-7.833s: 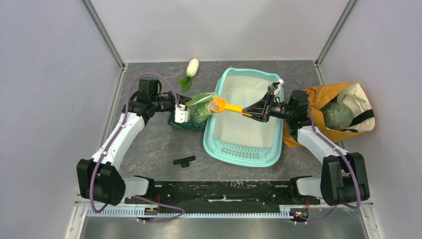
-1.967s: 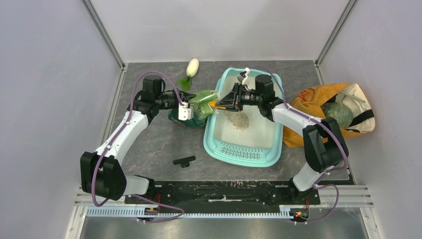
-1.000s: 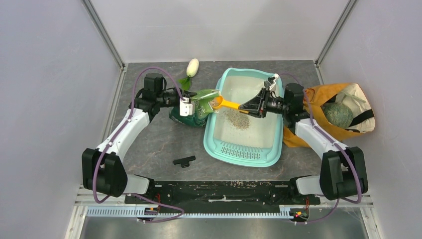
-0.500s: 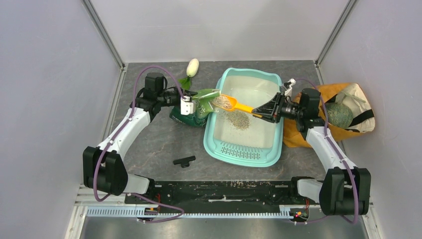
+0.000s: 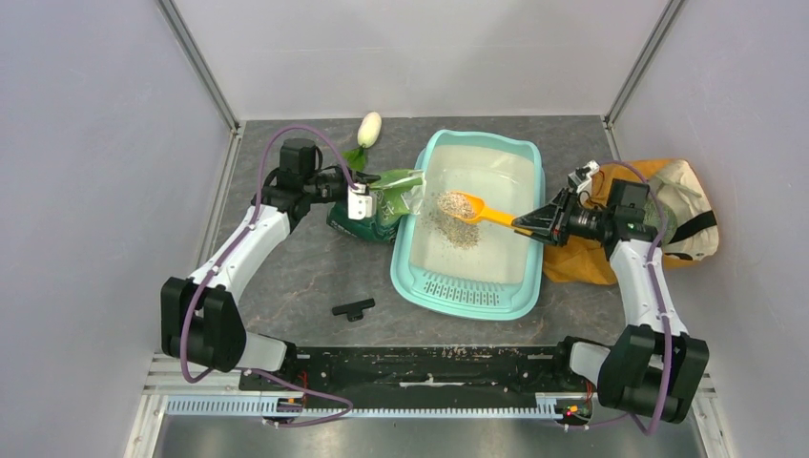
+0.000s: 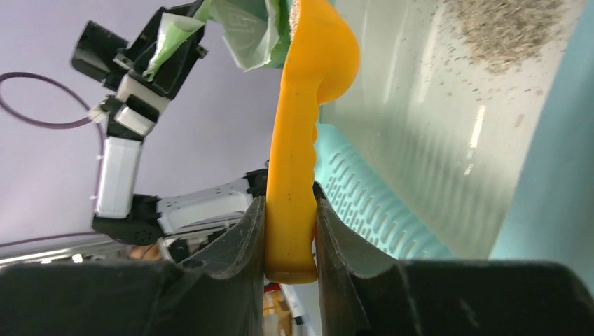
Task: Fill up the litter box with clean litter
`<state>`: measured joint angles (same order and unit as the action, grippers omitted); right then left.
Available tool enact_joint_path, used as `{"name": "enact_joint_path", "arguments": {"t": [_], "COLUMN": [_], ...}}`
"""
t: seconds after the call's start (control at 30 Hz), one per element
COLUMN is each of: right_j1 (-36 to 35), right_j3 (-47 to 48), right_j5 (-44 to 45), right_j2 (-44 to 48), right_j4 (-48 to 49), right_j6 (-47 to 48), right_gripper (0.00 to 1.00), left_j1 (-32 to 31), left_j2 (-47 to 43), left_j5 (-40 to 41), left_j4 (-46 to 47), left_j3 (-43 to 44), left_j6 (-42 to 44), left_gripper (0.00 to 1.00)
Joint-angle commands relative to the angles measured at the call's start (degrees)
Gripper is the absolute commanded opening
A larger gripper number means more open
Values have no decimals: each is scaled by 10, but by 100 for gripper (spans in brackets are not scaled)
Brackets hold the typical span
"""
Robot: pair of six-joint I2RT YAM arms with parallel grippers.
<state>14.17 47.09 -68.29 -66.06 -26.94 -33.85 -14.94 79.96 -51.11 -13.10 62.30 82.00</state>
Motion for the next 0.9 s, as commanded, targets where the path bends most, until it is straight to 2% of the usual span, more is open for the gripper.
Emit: {"name": "enact_joint_path", "arguments": {"t": [0.0, 0.13, 0.33, 0.43, 0.67, 0.77, 0.87], "right_j1": [6, -19, -128, -178, -285, -308, -314], "right_j3": [97, 169, 301, 372, 415, 436, 446], "right_j5": [62, 177, 414, 487, 596, 605, 579], "right_j2": [-22, -34, -74, -120, -124, -126, -117], "right_j4": [-153, -208, -298, -359, -372, -383, -379], "right_j6": [145, 172, 240, 287, 379, 396, 394], "right_gripper": [0, 0, 0, 0, 0, 0, 0], "left_j1": [-16, -18, -23, -24, -25, -26, -26], "left_j2": [-13, -16, -22, -25, -28, -31, -31], "left_j5": [-54, -51, -46, -43, -38, -37, -39], "left_j4": [84, 84, 84, 84, 84, 84, 84], "left_j3": [38, 32, 26, 25, 19, 15, 15], "left_j6": [-1, 2, 6, 7, 13, 16, 16], "left_gripper": [2, 2, 2, 2, 2, 2, 2]}}
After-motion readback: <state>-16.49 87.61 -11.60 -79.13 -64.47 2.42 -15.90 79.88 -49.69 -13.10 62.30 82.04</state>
